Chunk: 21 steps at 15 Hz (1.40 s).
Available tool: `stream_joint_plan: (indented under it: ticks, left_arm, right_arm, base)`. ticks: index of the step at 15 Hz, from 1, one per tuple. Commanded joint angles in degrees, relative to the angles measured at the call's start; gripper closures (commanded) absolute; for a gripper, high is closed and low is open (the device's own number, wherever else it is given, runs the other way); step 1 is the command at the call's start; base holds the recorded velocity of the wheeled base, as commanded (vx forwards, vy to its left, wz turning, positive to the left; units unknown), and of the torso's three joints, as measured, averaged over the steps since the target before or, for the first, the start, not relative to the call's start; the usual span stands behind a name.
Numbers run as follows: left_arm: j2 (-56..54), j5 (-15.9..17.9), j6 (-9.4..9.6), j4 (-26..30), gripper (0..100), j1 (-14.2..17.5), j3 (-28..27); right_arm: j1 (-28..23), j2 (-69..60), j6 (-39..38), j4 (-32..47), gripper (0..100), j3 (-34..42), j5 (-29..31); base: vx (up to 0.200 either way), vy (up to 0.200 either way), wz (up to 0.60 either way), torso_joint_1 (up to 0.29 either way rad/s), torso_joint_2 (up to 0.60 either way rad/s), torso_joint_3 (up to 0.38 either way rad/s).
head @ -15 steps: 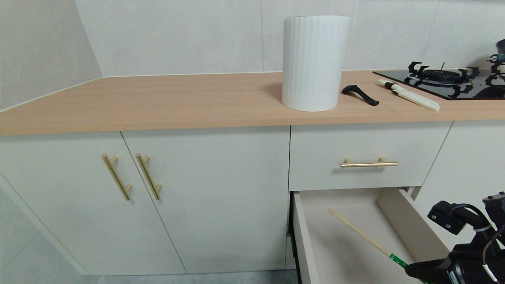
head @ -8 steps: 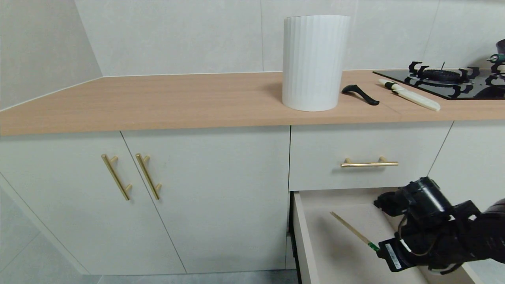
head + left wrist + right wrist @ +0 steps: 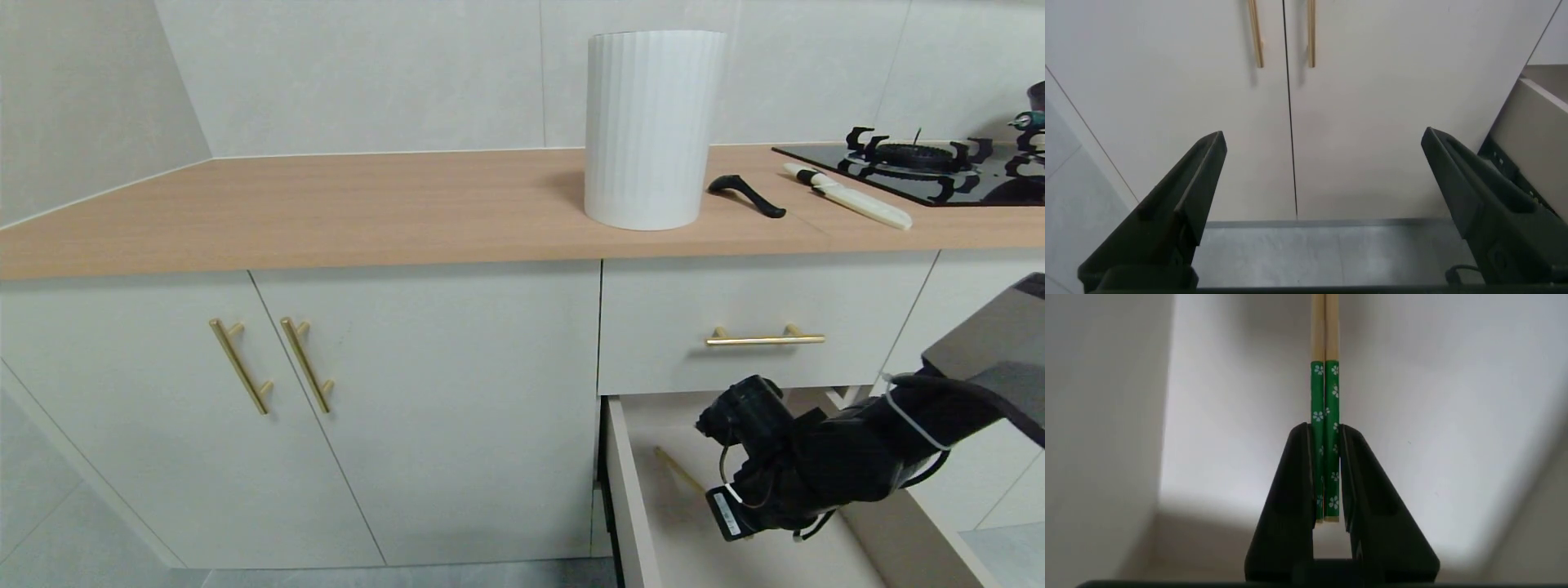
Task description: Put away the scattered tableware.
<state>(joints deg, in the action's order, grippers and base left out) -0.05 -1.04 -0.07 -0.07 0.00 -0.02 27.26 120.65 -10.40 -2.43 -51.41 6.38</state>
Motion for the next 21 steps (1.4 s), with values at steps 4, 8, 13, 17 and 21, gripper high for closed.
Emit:
stream_joint_plan:
  ticks: [4, 8, 13, 17, 21]
  left_arm:
    - [0.0, 0.0, -0.01, 0.0, 0, 0.0, 0.0]
    - [0.0, 0.0, -0.01, 0.0, 0, 0.0, 0.0]
    - [0.0, 0.0, -0.01, 0.0, 0, 0.0, 0.0]
    - [0.0, 0.0, -0.01, 0.0, 0, 0.0, 0.0]
    - [0.0, 0.0, -0.01, 0.0, 0, 0.0, 0.0]
  right_arm:
    - [0.4, 9.1, -0.8, -0.2, 100, -4.4, 1.0]
    - [1.3, 10.2, -2.2, -0.4, 100, -5.3, 1.1]
    - [1.3, 10.1, -2.3, -0.2, 0, -5.7, 1.1]
    - [0.4, 0.8, -4.5, 0.1, 0, -3.0, 0.7]
    - [-4.9, -21.9, -4.5, 0.3, 0, 4.6, -0.3]
  base:
    - [0.000, 0.000, 0.00, 0.000, 0.00, 0.000]
    - [0.000, 0.000, 0.00, 0.000, 0.00, 0.000]
    - [0.000, 0.000, 0.00, 0.000, 0.00, 0.000]
    - [0.000, 0.000, 0.00, 0.000, 0.00, 0.000]
    - [0.000, 0.000, 0.00, 0.000, 0.00, 0.000]
